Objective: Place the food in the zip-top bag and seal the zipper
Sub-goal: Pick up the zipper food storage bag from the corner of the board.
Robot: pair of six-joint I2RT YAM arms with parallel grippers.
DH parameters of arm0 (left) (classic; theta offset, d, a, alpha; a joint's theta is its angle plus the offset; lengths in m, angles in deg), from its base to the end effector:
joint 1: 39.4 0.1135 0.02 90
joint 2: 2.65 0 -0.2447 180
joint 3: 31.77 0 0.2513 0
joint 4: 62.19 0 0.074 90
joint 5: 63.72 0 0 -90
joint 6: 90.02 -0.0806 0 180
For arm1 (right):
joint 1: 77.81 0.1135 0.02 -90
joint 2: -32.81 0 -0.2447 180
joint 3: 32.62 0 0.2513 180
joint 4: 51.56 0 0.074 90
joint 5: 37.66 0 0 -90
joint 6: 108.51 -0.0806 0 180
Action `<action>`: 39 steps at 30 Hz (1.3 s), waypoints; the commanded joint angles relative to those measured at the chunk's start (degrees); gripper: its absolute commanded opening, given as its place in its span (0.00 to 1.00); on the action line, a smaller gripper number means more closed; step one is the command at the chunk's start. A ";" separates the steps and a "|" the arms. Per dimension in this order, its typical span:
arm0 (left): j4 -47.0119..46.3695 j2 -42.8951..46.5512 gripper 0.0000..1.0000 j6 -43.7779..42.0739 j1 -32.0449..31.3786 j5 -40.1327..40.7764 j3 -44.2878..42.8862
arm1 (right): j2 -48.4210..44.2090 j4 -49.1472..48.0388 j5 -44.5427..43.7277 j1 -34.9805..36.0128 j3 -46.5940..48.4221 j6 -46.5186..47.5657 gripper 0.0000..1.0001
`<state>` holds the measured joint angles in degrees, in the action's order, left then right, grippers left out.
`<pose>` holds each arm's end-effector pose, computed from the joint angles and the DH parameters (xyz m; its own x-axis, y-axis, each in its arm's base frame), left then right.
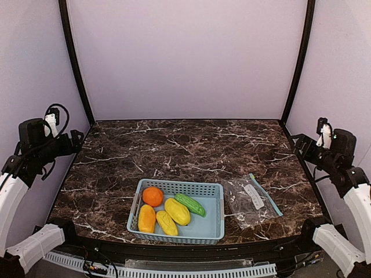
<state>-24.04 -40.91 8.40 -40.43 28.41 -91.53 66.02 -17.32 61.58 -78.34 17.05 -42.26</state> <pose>0.2098 -0.0008 0.3128 -0.2808 -0.1413 -0.9493 -0.0594 0.9898 -0.1298 0.2026 0.0111 0.2718 -0.3374 0.4007 -0.8518 -0.0086 0.9036 0.4284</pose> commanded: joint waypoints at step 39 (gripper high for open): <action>-10.07 -29.01 1.00 -0.63 -14.76 -19.17 -14.38 | 19.54 8.12 -1.47 21.94 -6.55 -15.25 0.52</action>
<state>-33.68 -72.69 9.15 -55.08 10.81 -108.93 84.40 -10.59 61.53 -57.47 12.86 -53.06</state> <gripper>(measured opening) 0.996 0.552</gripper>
